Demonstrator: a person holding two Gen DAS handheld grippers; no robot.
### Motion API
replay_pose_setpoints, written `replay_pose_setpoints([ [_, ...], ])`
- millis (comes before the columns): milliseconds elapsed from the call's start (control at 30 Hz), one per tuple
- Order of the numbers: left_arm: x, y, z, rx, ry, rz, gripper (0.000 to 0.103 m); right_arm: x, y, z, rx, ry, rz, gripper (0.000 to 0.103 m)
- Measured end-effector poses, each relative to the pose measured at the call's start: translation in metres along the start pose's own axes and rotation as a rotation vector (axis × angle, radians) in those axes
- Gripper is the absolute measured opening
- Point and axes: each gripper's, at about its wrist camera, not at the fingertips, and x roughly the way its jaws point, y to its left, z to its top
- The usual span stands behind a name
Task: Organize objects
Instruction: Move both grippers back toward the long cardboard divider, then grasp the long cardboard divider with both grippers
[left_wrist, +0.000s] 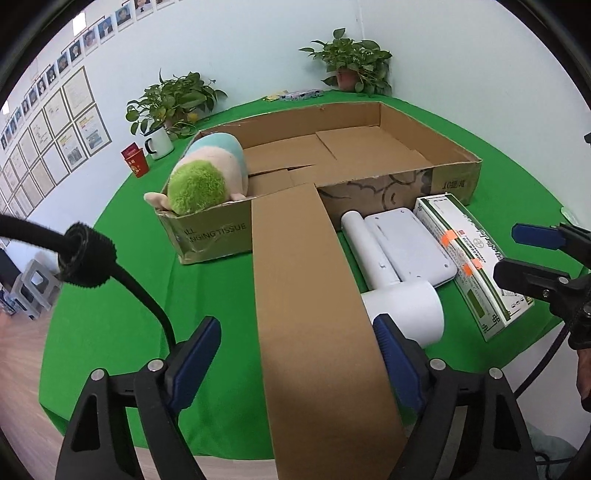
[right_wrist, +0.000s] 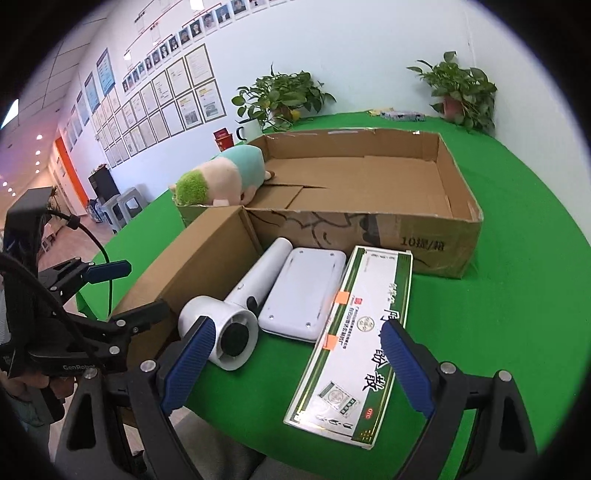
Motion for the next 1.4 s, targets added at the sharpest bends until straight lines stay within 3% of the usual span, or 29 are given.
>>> replay_pose_setpoints([
  [133,-0.003,0.015,0.0,-0.049,0.012,0.026,0.064,0.004,0.0,-0.001,0.01,0.011,0.032,0.091],
  [200,-0.004,0.026,-0.003,-0.08,0.023,0.023,0.062,0.006,0.002,-0.002,0.005,0.015,0.045,0.091],
  [367,0.002,0.05,-0.015,-0.14,0.077,-0.031,0.041,0.012,0.009,-0.001,0.009,0.03,0.076,0.091],
  [667,0.002,0.073,-0.03,-0.201,0.092,-0.11,0.032,0.008,0.03,-0.001,-0.023,0.042,0.109,0.091],
  [900,0.012,0.085,-0.043,-0.293,0.118,-0.218,0.018,0.004,0.053,0.002,0.01,0.089,0.301,0.091],
  [1000,0.019,0.08,-0.048,-0.324,0.147,-0.245,0.008,0.01,0.067,0.0,0.016,0.129,0.32,0.091],
  [1200,0.017,0.074,-0.053,-0.374,0.144,-0.252,0.008,0.024,0.088,-0.014,-0.04,0.233,0.203,0.082],
  [1267,0.017,0.074,-0.053,-0.38,0.146,-0.254,0.008,0.026,0.093,-0.02,-0.052,0.261,0.16,0.066],
  [1400,0.014,0.072,-0.056,-0.377,0.152,-0.257,0.009,0.027,0.101,-0.027,-0.063,0.276,0.129,0.049],
])
